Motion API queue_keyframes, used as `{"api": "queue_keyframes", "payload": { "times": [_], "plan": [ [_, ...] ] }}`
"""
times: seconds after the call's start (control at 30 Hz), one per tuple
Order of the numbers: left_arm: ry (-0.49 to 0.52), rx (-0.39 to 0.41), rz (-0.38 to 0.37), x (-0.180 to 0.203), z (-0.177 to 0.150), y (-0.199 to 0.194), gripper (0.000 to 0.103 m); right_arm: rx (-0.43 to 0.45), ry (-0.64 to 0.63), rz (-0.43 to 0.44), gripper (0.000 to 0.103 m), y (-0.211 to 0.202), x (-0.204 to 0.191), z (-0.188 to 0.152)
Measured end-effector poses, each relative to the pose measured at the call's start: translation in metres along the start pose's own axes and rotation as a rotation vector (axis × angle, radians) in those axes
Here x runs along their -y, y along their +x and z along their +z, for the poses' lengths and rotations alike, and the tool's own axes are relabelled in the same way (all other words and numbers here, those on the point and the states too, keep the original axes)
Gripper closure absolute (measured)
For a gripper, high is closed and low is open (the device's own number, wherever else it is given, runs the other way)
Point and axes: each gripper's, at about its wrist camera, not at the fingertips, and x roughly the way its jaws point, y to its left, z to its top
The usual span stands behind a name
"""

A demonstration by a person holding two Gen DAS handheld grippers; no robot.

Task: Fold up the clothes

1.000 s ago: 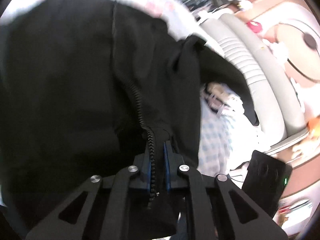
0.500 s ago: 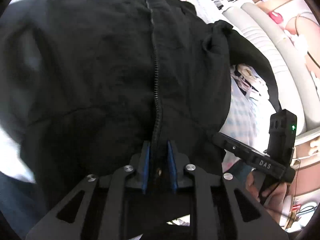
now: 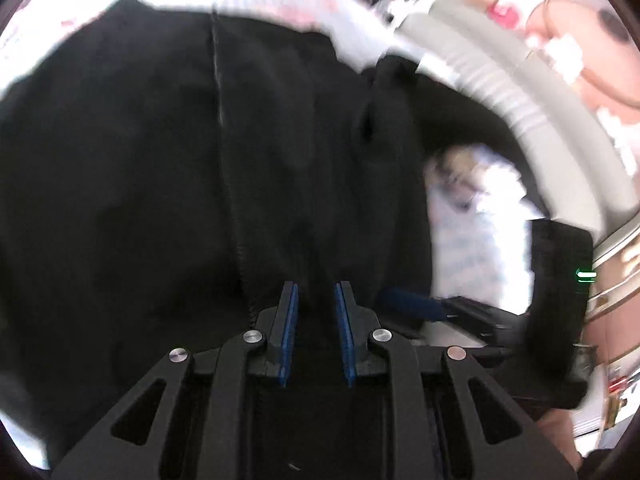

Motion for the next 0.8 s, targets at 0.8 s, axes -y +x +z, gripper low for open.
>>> {"api": "queue_keyframes", "payload": {
  "times": [0.8],
  "plan": [
    [-0.304,0.292,0.019,-0.105,-0.059,-0.129,0.076,0.037,-0.278,0.200,0.042,-0.048,-0.085,0.007]
  ]
}}
